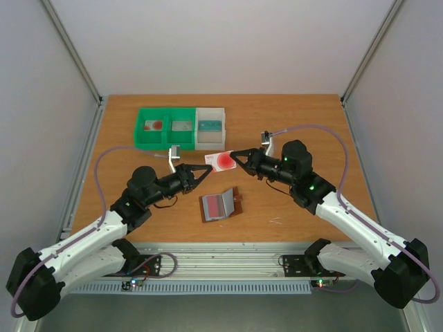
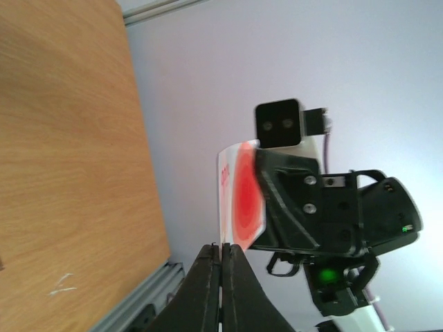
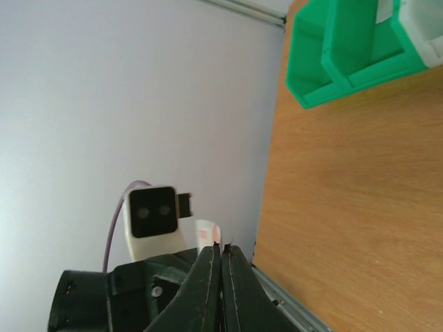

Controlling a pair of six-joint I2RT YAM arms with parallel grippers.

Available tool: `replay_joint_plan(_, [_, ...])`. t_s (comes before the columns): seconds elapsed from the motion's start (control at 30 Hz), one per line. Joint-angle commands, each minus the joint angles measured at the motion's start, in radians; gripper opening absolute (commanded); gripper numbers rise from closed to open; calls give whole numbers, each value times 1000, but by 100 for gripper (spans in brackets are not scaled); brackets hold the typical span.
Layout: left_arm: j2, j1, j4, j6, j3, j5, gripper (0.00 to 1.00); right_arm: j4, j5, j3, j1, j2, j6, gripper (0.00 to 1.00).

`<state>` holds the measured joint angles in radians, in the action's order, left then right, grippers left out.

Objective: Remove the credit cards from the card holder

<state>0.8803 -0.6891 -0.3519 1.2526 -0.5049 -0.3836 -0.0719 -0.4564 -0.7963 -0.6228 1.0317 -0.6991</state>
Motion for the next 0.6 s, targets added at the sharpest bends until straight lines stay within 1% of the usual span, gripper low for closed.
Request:
replay_joint_plan(0.0, [4, -2, -133, 25, -9, 1, 1, 9, 31, -27, -2, -16, 0, 1])
replay_joint_plan(0.13, [-17, -2, -47, -3, -21, 16, 1, 12, 37, -23, -3, -15, 13, 1])
replay_joint_plan(0.27, [-31, -2, 46, -55, -52, 3, 0, 15, 20, -24, -3, 1, 27, 8])
replay_joint_plan(0.43, [-49, 1, 137, -119, -80, 2, 1, 22, -8, -7, -2, 1, 64, 20])
replay_joint_plan(0.5, [-49, 6, 159, -129, -88, -5, 0, 18, -39, -7, -1, -5, 106, 27])
replay_joint_plan(0.57, [-46, 13, 195, -145, -103, -16, 0, 52, -56, -12, 1, -18, 149, 36])
